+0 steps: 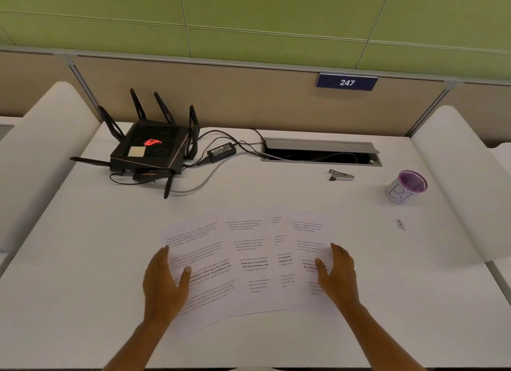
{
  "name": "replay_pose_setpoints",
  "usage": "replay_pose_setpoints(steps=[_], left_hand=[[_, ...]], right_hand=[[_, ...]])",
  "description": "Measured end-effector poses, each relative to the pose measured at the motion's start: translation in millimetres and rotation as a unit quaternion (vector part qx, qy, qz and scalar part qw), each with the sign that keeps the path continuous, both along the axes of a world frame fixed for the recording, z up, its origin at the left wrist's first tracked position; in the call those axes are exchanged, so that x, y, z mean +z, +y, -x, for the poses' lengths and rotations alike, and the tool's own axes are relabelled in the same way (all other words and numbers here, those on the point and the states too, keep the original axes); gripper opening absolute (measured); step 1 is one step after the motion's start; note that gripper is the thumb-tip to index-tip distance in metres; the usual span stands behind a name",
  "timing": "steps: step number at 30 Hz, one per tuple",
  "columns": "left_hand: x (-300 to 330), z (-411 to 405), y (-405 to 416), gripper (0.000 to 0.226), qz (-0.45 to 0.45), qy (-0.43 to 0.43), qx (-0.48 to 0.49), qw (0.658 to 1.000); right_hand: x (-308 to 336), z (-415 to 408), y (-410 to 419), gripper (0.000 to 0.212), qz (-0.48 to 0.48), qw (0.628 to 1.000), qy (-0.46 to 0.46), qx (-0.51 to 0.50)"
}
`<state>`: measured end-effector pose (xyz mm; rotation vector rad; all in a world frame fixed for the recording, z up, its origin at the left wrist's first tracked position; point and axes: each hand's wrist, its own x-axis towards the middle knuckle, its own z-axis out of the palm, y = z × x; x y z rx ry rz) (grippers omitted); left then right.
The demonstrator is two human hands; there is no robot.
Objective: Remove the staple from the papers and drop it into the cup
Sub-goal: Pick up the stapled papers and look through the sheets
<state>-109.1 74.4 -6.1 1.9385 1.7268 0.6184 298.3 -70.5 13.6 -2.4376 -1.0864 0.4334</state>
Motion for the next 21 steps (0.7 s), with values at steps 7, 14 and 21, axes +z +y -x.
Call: replay_pose_setpoints(steps=[7, 14, 21], left_hand=[[-34, 9, -13, 0.109, 0.066, 0.170, -0.105, 0.978], [-27, -37, -23, 0.106, 0.069, 0.181, -0.167, 0.967], [-24, -79, -24, 0.109, 0.070, 0.171, -0.218, 0.958]], right_hand=[[-10, 6, 2, 0.074, 0.050, 0.998, 0.022, 0.029], [-12, 29, 15, 0.075, 0.074, 0.995, 0.040, 0.045], [-5, 51, 33, 0.076, 0.088, 0.992, 0.061, 0.070]])
